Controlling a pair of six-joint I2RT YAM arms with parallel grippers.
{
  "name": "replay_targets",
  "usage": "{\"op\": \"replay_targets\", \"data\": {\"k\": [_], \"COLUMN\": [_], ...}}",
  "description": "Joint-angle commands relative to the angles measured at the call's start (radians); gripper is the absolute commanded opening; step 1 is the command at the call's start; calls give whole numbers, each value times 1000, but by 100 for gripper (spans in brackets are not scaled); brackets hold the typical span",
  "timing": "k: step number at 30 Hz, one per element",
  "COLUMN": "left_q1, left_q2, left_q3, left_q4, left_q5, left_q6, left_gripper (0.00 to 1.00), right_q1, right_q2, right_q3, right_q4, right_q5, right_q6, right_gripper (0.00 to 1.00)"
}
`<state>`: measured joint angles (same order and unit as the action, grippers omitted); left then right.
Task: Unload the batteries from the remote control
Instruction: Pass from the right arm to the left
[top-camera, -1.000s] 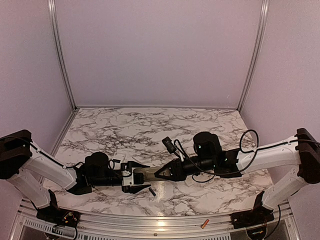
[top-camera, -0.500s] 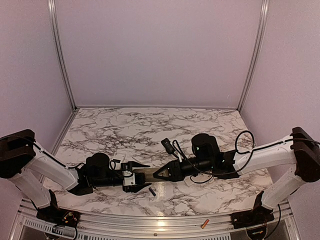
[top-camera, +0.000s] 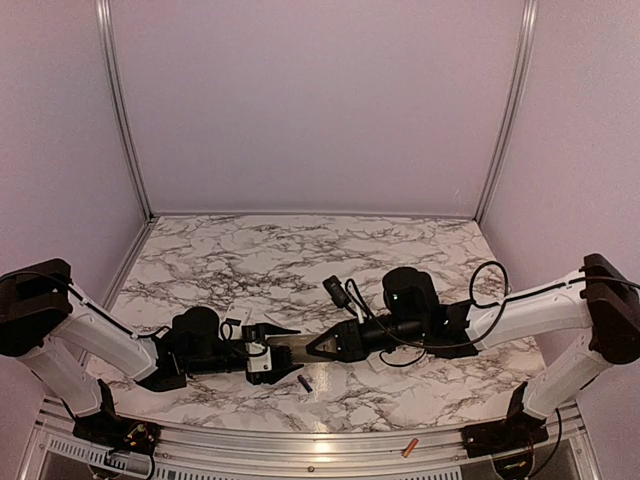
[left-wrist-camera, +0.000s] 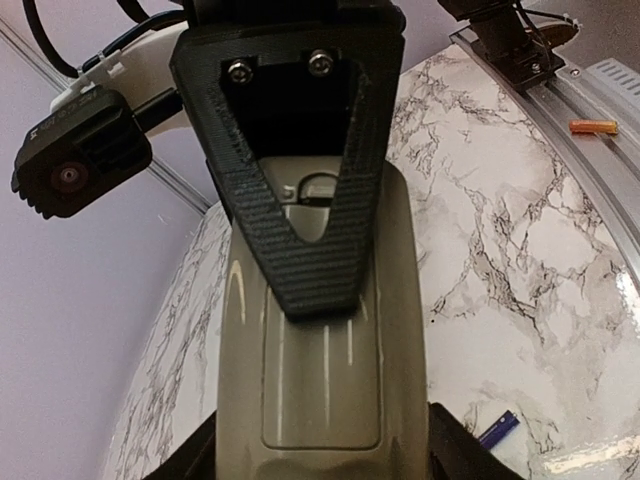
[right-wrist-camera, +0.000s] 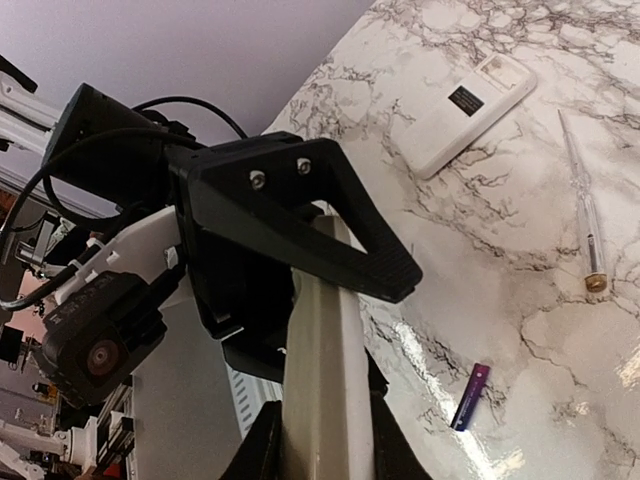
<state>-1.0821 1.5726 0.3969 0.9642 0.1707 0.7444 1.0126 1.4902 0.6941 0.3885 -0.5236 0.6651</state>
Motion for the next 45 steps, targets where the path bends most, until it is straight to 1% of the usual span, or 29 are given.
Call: {"op": "replay_targets", "data": {"k": [1, 3, 6, 7, 10, 13, 17, 18, 21, 22, 24, 25, 27, 30, 33, 36, 40, 43, 45], "left_q1": [-10, -12, -13, -14, -15, -15, -18, -19, -24, -24, -25, -27, -32, -44, -47, -47, -56, -61, -65], "left_q2": [11, 8, -1, -5, -16, -23, -24, -27, -49, -62, -96, -113, -154, -213, -271, -315, -372, -385, -394], "left_q3": [19, 18, 23, 25, 33, 40, 48, 50, 55, 53, 46, 34, 6, -38, -106, -147, -177, -176, -169], "left_q4": [16, 7, -32, -48, -95, -123, -139, -148, -191, -209, -241, -245, -260, -295, -269, -273, -296, -331, -360], "left_q5": [-18, -21, -22, -21, -21, -11, -2, -3, -5, -2, 2, 4, -3, -57, -134, -193, -229, -250, -275], "left_q6": [5, 7, 12, 14, 19, 16, 2, -1, -28, -44, -86, -108, -152, -205, -267, -344, -422, -474, -496], "left_gripper": [64, 64, 67, 65, 50, 31, 24, 22, 17, 16, 16, 16, 16, 16, 16, 16, 16, 17, 19], "right_q1": [9, 9, 9, 9, 8, 8, 9, 8, 9, 8, 8, 9, 9, 8, 8, 9, 12, 56, 90], "right_q2": [21, 24, 30, 33, 40, 46, 43, 40, 18, 5, -19, -31, -48, -68, -75, -70, -77, -45, 4], "right_q3": [16, 14, 10, 9, 7, 8, 4, 5, 19, 29, 46, 56, 64, 56, 47, 31, 3, 13, 37], "right_q4": [18, 21, 26, 29, 30, 26, 26, 21, -49, -83, -169, -205, -249, -280, -312, -319, -304, -309, -304], "right_q5": [19, 20, 23, 22, 26, 38, 40, 43, 91, 117, 187, 226, 290, 341, 404, 430, 481, 551, 558], "right_q6": [13, 13, 19, 19, 20, 19, 18, 12, -29, -49, -85, -103, -134, -167, -182, -192, -191, -210, -219], "right_gripper": [0, 0, 0, 0, 0, 0, 1, 6, 35, 42, 51, 54, 57, 59, 59, 59, 59, 56, 56]}}
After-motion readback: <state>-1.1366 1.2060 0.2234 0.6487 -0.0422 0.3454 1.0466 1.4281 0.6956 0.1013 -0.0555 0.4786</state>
